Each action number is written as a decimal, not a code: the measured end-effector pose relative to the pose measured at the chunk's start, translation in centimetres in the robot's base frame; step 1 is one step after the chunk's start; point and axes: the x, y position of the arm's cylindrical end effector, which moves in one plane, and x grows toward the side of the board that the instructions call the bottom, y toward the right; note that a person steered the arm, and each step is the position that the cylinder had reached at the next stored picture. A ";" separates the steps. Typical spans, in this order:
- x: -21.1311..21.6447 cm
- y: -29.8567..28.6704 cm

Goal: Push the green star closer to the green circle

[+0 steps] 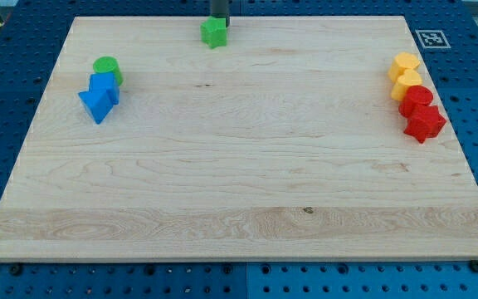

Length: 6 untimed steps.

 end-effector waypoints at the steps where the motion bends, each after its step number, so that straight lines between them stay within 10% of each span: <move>1: 2.2 0.0; 6: 5.1 0.5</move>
